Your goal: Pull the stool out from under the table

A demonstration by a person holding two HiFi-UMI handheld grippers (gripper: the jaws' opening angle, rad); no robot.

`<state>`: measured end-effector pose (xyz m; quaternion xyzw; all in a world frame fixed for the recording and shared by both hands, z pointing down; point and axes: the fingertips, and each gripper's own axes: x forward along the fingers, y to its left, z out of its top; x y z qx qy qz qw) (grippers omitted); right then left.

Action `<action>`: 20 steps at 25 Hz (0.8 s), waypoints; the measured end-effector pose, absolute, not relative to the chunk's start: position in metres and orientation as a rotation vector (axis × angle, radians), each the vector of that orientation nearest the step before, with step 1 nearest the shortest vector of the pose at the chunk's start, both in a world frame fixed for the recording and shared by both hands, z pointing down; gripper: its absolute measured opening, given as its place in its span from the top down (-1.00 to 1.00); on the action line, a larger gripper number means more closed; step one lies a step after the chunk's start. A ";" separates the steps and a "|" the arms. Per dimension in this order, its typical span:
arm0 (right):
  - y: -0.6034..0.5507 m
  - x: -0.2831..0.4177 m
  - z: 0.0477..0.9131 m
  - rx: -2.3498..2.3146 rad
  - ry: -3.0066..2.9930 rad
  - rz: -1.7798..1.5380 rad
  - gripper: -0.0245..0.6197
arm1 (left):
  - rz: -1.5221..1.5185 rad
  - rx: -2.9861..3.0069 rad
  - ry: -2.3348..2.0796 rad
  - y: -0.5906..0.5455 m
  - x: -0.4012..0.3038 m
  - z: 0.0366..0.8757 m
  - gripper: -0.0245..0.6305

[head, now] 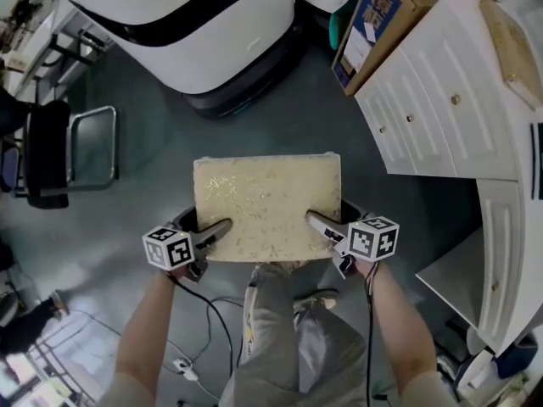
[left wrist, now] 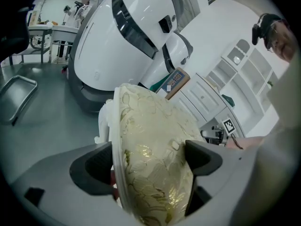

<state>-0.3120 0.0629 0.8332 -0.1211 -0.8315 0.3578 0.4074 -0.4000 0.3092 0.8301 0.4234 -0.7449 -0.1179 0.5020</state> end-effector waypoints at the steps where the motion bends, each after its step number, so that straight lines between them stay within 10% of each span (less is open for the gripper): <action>1: 0.068 -0.314 0.839 -0.316 -2.089 0.891 -0.50 | -0.296 1.008 -1.799 0.316 -0.398 0.837 -0.56; 20: 0.113 -0.324 0.897 -0.387 -2.042 0.793 -0.50 | -0.372 0.869 -1.788 0.369 -0.376 0.903 -0.56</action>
